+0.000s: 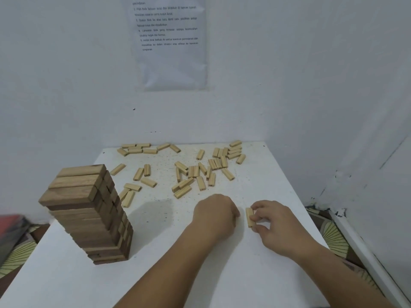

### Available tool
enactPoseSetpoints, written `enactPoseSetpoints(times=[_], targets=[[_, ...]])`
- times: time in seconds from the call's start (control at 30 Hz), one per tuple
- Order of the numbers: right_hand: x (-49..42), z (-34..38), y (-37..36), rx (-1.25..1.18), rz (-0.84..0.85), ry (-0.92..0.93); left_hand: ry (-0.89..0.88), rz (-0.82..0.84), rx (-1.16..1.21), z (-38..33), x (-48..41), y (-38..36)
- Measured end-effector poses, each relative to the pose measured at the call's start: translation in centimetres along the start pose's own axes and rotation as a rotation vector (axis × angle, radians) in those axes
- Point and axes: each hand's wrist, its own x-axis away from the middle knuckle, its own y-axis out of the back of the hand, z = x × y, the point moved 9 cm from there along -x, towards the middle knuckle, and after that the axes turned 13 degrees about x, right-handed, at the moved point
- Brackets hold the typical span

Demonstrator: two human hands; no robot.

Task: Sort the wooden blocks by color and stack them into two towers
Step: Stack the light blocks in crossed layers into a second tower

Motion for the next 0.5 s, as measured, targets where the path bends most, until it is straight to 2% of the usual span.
enactPoseSetpoints(times=[0.13,0.23,0.5], targets=[[2.5,-0.4,0.5,-0.045,0.006,-0.031,-0.103,0.020,-0.089,-3.1,3.3,-1.4],[4.2,-0.5,0.9,-0.069,0.035,-0.070,-0.087,0.029,-0.082,-3.6,5.5,-2.1],[8.0,1.5,0.8,-0.033,0.135,-0.028,-0.092,-0.014,-0.056,-3.4,11.0,-3.5]])
